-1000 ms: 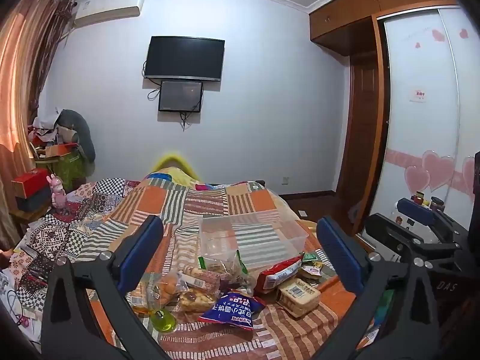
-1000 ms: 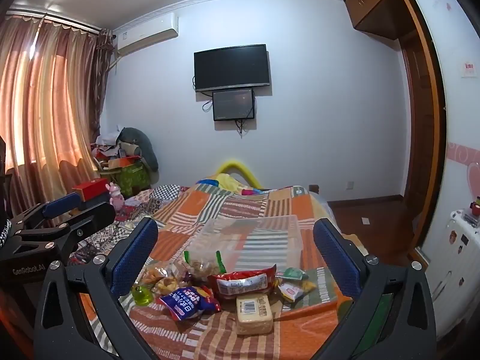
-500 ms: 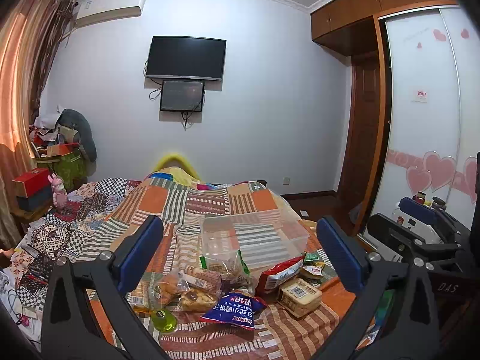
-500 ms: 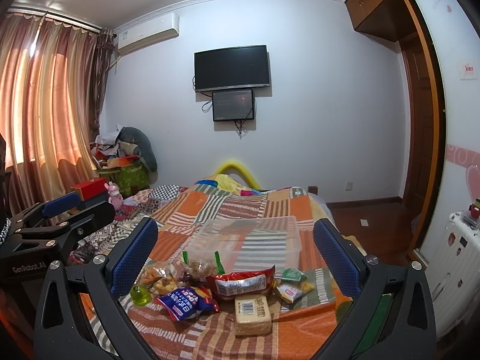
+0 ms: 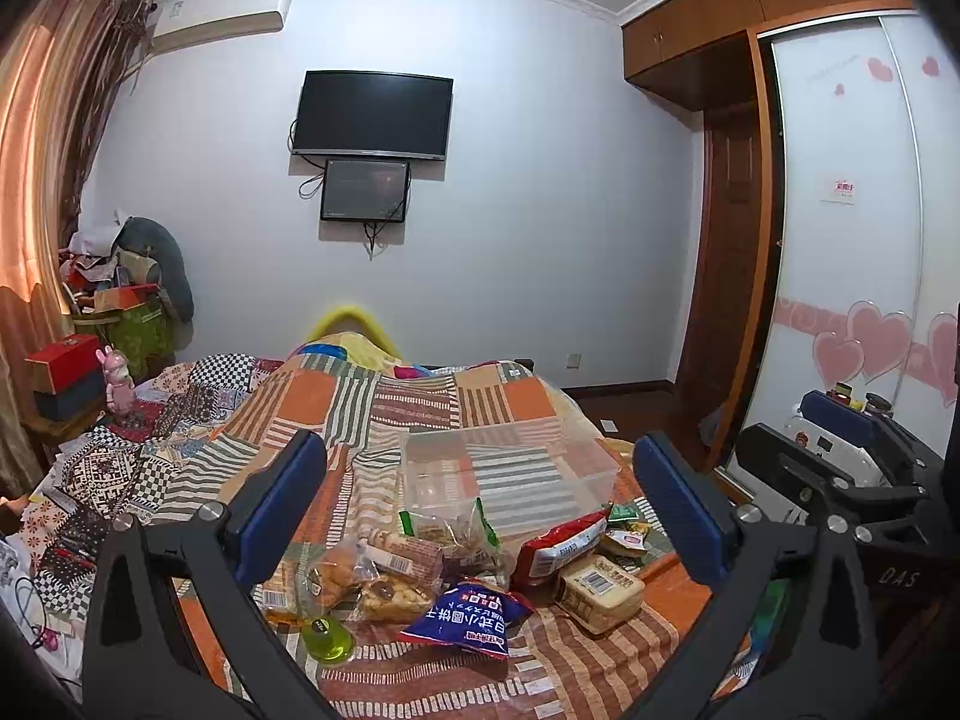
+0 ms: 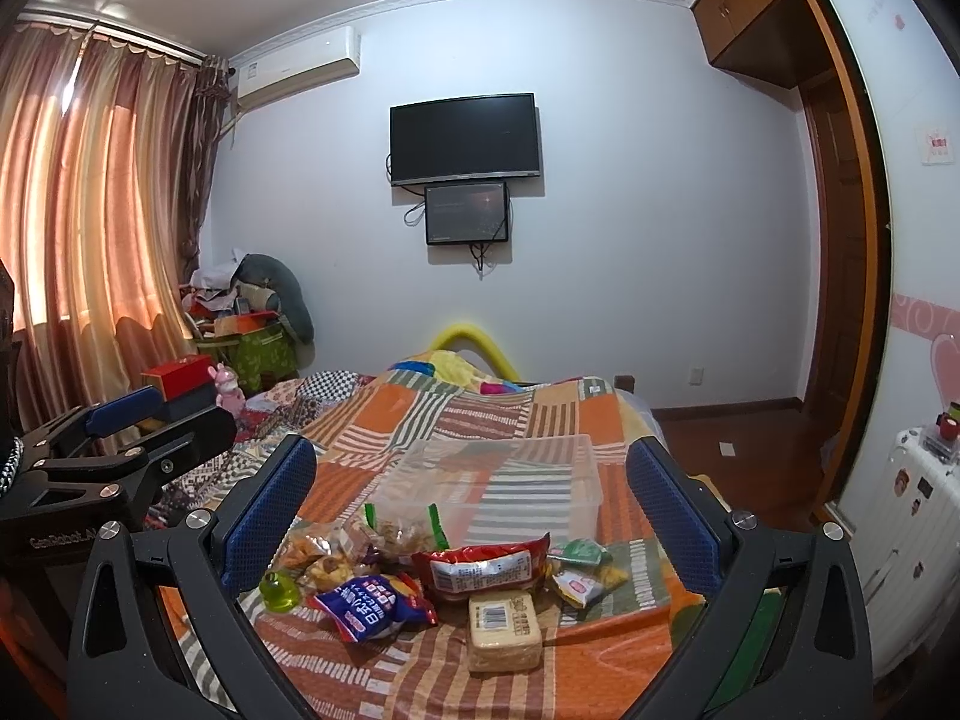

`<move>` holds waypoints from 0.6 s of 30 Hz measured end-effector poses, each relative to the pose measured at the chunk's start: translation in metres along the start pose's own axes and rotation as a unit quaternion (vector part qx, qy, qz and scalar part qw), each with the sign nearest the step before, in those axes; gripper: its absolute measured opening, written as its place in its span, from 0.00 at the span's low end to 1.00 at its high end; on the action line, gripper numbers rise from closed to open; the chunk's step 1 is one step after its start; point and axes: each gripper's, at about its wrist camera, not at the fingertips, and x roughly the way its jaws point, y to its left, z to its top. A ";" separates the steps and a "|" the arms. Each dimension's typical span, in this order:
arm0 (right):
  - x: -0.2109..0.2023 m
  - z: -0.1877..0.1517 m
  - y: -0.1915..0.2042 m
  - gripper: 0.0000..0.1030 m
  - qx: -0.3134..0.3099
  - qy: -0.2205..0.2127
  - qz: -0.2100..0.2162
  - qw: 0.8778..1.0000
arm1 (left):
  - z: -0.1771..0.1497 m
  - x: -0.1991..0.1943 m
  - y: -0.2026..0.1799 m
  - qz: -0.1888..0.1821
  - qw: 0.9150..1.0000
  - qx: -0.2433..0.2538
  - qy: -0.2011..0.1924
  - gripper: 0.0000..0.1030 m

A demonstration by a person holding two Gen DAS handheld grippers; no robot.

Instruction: Organize snacks

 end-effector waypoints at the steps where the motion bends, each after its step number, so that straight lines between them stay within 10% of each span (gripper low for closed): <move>1: 0.001 0.000 0.001 1.00 0.000 0.000 0.000 1.000 | 0.000 0.000 0.000 0.000 1.000 0.000 0.000 1.00; 18: -0.001 0.001 0.001 1.00 0.000 -0.004 0.001 1.000 | -0.001 0.001 -0.002 -0.001 1.000 0.002 0.000 1.00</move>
